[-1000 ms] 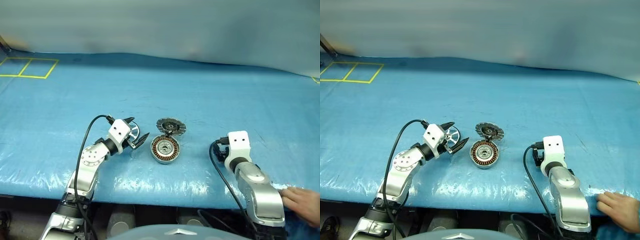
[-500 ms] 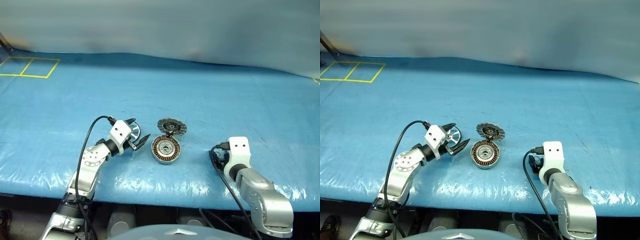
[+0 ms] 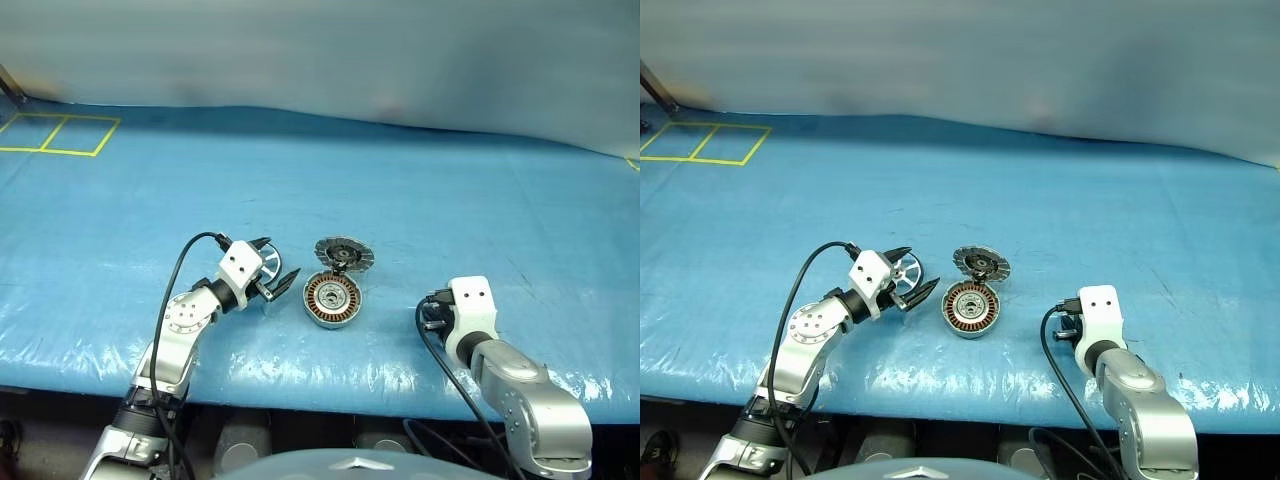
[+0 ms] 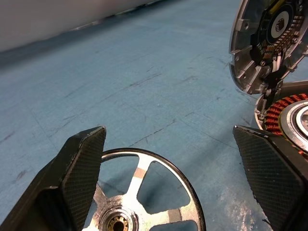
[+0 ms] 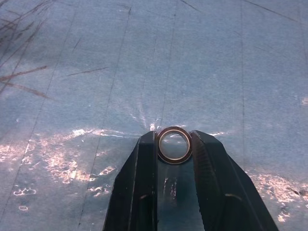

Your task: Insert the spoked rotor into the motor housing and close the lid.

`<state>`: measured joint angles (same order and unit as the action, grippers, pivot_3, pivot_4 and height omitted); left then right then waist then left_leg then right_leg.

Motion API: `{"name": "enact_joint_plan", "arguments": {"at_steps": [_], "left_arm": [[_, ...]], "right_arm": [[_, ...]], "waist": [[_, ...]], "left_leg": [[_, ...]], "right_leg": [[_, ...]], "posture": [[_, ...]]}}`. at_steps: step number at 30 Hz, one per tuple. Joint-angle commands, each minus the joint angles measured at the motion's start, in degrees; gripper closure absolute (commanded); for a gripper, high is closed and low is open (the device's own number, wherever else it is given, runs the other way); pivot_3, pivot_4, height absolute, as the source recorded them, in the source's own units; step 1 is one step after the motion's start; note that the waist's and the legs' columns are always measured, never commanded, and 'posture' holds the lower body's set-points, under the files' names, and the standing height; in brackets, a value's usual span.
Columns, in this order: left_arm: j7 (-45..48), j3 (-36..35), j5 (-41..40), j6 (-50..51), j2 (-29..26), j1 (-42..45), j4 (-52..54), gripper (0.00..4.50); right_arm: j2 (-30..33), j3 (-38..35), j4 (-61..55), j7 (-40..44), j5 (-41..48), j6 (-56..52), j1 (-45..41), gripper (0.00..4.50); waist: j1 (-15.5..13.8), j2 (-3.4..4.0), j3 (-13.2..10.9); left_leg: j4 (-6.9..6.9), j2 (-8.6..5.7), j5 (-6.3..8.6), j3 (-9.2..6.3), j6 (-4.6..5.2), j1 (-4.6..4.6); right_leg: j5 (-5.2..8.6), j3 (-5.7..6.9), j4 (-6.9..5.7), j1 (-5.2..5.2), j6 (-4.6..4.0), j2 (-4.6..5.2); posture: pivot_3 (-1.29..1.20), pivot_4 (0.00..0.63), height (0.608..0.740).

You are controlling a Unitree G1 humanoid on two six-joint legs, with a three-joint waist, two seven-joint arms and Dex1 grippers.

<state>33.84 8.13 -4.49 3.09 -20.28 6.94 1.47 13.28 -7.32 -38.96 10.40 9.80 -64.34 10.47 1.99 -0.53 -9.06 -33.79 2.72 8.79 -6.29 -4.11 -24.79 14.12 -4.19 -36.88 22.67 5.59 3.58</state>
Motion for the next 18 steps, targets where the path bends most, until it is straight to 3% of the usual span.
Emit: {"name": "enact_joint_plan", "arguments": {"at_steps": [1,5,14,18], "left_arm": [[-0.2,-0.2,0.1,-1.1,0.1,0.4,0.4,0.00],[-0.1,-0.4,0.0,-1.0,0.0,0.6,0.3,0.00],[2.4,-0.9,-1.5,-0.7,-1.6,-0.5,1.9,0.00],[2.3,-1.0,-1.4,-0.4,-1.6,-0.6,2.0,0.00]], "right_arm": [[-0.3,2.1,-2.7,6.1,5.5,4.5,-0.2,3.84],[2.6,5.5,-5.0,12.6,8.0,13.4,-1.2,3.84],[11.0,10.7,-3.9,23.6,15.2,15.7,-5.3,3.84],[10.4,16.2,0.9,24.1,14.0,18.0,-9.3,3.84]], "waist": [[0.1,0.01,0.0],[0.3,0.14,-0.1],[0.2,0.08,-0.1],[0.2,0.08,-0.1]], "left_leg": [[0.00,0.00,0.00,0.00,0.00,-0.02],[0.01,0.01,-0.01,0.02,0.01,-0.09],[0.00,0.00,-0.01,0.01,0.01,-0.19],[-0.01,0.01,-0.01,0.01,0.01,-0.15]], "right_leg": [[0.00,0.00,-0.01,-0.01,0.00,0.00],[0.00,-0.01,-0.07,-0.06,0.00,0.00],[0.00,0.01,-0.01,-0.04,0.00,0.00],[0.00,0.02,-0.04,-0.04,0.00,-0.01]], "posture": [[0.00,0.150,0.740],[0.00,0.150,0.740],[0.00,0.150,0.740],[0.00,0.150,0.740]]}}
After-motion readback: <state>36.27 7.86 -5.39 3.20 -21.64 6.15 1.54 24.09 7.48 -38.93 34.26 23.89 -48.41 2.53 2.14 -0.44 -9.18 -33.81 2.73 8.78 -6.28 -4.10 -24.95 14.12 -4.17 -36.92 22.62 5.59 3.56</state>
